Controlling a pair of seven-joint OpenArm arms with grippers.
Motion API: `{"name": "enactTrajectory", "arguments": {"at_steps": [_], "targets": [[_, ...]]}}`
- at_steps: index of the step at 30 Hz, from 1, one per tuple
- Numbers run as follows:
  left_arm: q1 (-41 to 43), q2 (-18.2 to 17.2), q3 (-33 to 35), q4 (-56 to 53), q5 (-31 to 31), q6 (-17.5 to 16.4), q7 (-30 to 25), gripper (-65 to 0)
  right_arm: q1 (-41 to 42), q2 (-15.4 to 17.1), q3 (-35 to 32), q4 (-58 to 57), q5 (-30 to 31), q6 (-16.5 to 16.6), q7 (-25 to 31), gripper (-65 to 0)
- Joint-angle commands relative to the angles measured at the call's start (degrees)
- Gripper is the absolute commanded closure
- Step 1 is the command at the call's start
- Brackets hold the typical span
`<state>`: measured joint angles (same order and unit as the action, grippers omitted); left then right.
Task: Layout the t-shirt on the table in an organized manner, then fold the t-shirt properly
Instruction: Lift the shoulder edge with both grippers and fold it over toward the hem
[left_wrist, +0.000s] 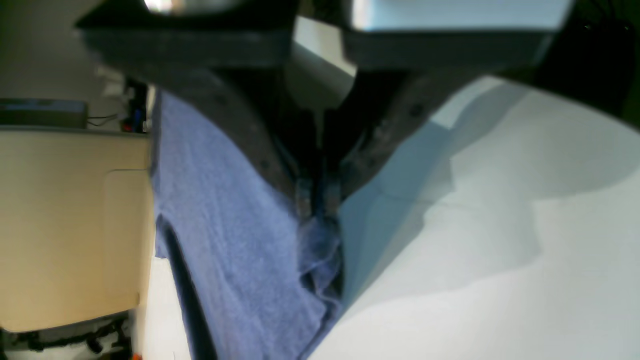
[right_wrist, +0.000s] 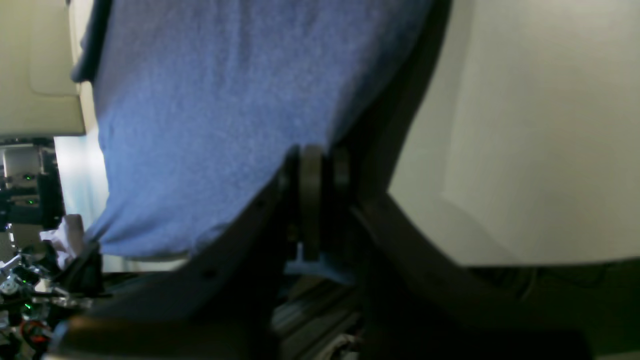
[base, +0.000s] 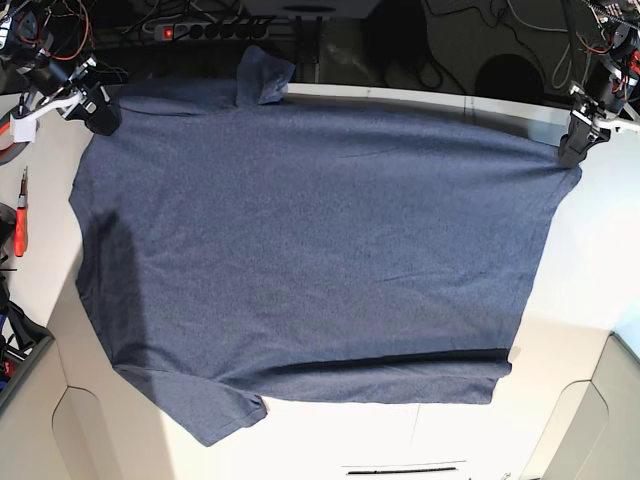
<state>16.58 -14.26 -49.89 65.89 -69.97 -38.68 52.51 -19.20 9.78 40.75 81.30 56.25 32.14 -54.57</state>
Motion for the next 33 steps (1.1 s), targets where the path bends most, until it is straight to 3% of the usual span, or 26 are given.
{"name": "enactTrajectory", "arguments": {"at_steps": [1, 11, 21, 28, 33], "targets": [[0.76, -1.05, -0.39, 0.83, -1.70, -1.32, -0.76, 0.0, -0.59, 0.85, 0.55, 1.90, 1.31, 0.50, 0.55, 0.0], [6.36, -0.81, -1.20, 5.20, -6.54, -1.32, 0.28, 0.0, -5.44, 0.81, 0.83, 10.23, 1.18, 0.70, 0.31, 0.0], [8.59, -0.70, -4.61, 10.82, -7.54, -1.32, 0.46, 0.0, -7.91, 0.63, 7.06, 13.03, 3.21, 0.76, 0.11, 0.0], [3.67, -0.70, -3.13, 10.82, -4.20, -1.32, 0.33, 0.0, -1.51, 0.50, 3.89, 13.35, 0.63, 1.16, 0.22, 0.0], [0.02, -0.70, -1.16, 10.82, 0.70, -1.32, -1.46, 0.0, 3.34, 0.55, -0.57, 13.35, -5.51, 1.09, 2.16, 0.0]]}}
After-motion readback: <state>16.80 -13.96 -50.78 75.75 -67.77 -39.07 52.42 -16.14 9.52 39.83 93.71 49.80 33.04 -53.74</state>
